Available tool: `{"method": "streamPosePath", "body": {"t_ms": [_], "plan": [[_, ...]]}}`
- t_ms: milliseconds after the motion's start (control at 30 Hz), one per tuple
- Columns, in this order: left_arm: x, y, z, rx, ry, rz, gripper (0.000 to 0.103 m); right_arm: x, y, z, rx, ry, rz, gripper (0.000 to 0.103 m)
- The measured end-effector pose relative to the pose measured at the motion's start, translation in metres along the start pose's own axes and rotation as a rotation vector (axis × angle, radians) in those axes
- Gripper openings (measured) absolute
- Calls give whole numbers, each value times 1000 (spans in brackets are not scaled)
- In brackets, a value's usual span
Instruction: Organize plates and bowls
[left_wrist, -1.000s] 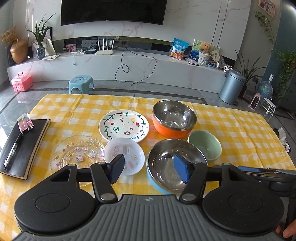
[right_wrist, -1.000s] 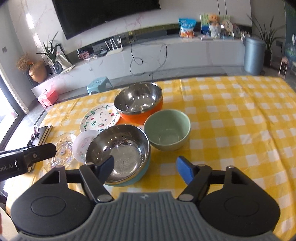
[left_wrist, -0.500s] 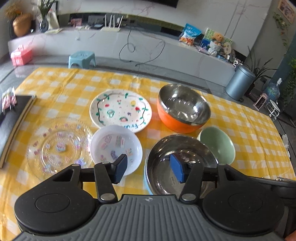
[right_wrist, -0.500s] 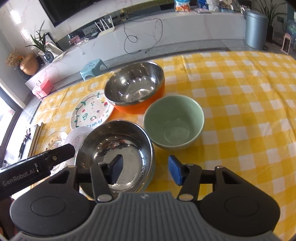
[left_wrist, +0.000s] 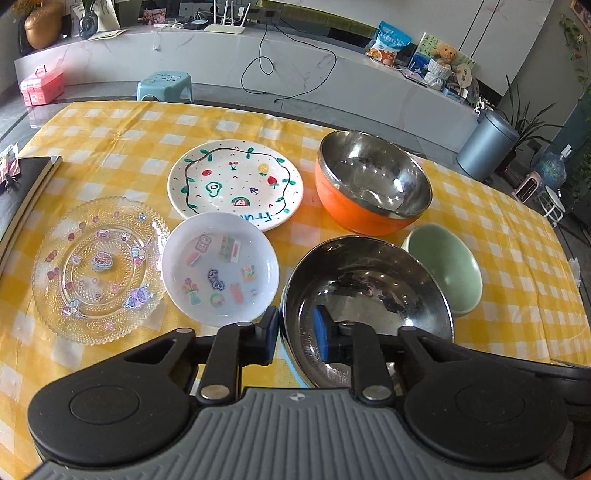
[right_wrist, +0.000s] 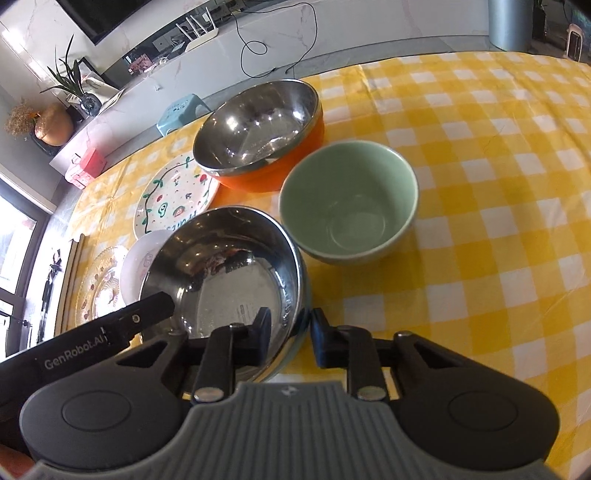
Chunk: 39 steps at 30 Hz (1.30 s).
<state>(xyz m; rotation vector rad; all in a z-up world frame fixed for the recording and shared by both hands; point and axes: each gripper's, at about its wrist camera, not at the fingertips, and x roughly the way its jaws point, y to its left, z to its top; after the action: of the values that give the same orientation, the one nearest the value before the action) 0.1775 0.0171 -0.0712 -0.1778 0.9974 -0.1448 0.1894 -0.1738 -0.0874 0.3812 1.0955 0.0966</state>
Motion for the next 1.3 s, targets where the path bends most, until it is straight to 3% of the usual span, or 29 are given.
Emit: {"method": "streamPosePath", "body": {"t_ms": [133,333,700,900,1067,1300], "plan": [[2,1,-1,7,5,19,7,-1,1,0,-4,-6,-10,16],[-2,3,-1,11,4,25,6,-3,4,-3,-22,-10,-20,15],[-51,26,-2,38,-10,8,6,-27,15,-25,-4,40,110,15],[-77,53,-20,15,23,7,6,-39,38,-47,-54,60,147,15],[-95,75,-39,-2,33,49,6,-33,59,-74,-82,137,173,15],[-103,110,-65,-108,51,57,6,-24,84,-99,-138,193,170,15]]}}
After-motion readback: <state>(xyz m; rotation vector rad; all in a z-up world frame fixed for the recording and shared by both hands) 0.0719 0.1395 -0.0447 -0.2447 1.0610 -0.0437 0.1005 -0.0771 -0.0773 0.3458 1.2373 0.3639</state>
